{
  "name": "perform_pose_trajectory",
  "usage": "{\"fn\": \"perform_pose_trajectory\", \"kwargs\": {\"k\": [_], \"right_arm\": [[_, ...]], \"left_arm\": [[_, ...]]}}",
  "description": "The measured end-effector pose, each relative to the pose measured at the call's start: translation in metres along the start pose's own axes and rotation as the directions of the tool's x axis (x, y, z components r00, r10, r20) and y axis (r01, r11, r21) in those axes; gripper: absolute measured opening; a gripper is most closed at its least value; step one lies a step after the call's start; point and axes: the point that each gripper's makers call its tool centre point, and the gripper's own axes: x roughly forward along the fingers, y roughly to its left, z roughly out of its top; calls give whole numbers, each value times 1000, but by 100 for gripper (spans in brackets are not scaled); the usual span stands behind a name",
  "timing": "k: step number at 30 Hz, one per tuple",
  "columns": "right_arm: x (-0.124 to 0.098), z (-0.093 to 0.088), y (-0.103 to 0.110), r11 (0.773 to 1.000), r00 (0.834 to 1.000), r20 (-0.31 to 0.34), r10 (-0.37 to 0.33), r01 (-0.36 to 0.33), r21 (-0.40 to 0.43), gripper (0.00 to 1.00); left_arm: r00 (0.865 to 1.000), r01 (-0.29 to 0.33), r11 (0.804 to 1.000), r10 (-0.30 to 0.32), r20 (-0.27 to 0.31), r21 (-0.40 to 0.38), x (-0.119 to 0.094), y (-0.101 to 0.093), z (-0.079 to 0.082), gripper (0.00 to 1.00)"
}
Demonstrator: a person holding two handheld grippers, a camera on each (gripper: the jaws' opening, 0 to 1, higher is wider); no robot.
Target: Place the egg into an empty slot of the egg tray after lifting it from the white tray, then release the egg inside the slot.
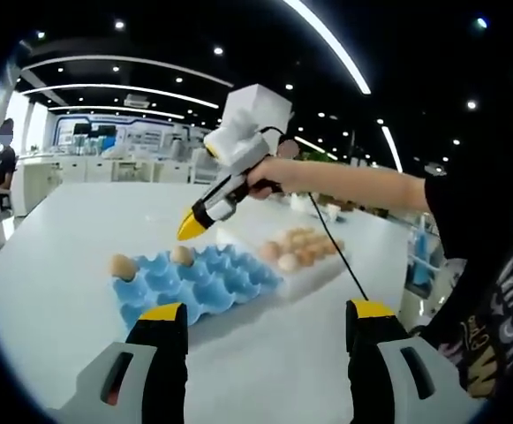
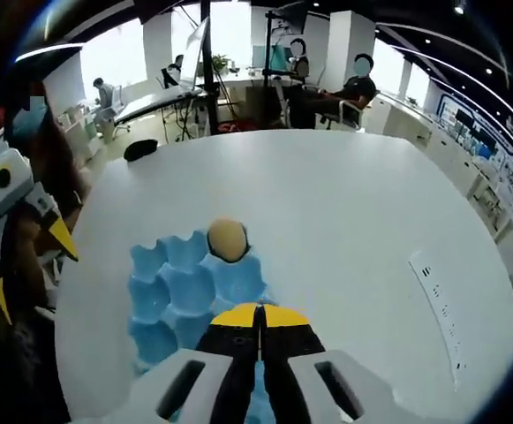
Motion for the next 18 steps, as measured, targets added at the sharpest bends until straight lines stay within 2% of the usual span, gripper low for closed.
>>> {"fn": "perform_pose_trajectory", "kwargs": {"k": [3, 7, 11, 14, 16, 18], "right_arm": [[4, -1, 3, 999, 1000, 3, 29, -29, -29, 2], [5, -5, 10, 998, 999, 4, 36, -36, -60, 23], [9, -12, 17, 996, 999, -16, 47, -48, -69, 25], [16, -16, 20, 996, 998, -24, 56, -57, -65, 31], [20, -20, 18, 994, 998, -43, 43, -47, -101, 31], [20, -21, 21, 994, 998, -41, 54, -58, -97, 32]], "left_arm": [[1000, 13, 1000, -13, -1, 1, 1, -3, -1, 74], [1000, 17, 1000, -17, -1, -1, 1, -3, -1, 74], [1000, 11, 1000, -11, -3, -1, 0, -2, -2, 74], [1000, 9, 1000, -9, 2, -1, -1, -2, -1, 74], [1000, 4, 1000, -4, 0, 1, -2, -1, -2, 74], [1000, 0, 1000, 0, 1, 1, -3, -1, -2, 74]]}}
